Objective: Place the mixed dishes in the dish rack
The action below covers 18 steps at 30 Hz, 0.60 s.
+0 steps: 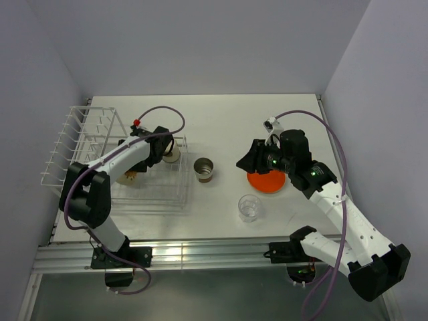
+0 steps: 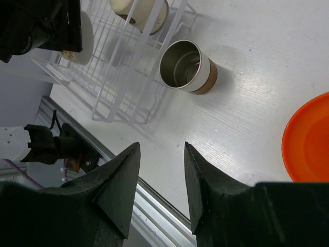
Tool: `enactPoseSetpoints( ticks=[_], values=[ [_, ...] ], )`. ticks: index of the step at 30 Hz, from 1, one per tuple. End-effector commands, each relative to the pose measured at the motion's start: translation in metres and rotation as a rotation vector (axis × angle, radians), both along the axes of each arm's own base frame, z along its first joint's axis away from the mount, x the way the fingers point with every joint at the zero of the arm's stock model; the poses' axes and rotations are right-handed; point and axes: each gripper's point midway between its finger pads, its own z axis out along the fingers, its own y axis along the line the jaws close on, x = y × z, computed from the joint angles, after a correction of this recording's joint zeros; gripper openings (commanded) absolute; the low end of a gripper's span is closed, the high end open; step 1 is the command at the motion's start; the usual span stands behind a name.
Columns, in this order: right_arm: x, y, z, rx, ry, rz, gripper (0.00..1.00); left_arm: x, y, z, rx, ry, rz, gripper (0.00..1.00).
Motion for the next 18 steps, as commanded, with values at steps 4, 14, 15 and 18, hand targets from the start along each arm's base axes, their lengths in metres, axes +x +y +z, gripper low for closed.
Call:
enactPoseSetpoints(
  ticks=[4, 14, 15, 18],
  values=[
    [0.004, 0.0, 0.012, 0.021, -0.057, 0.01, 0.47, 0.002, -0.004, 0.001, -0.023, -0.014, -0.002, 0.5],
    [0.003, 0.002, 0.015, 0.03, -0.056, 0.016, 0.47, 0.004, -0.02, -0.003, -0.053, 0.003, -0.049, 0.93],
    [0.003, 0.001, 0.016, 0.028, -0.059, 0.013, 0.47, 0.005, -0.023, -0.002, -0.056, -0.003, -0.053, 0.99],
    [0.003, 0.0, 0.016, 0.025, -0.06, 0.011, 0.47, 0.006, -0.028, 0.001, -0.059, -0.019, -0.071, 0.99]
  ],
)
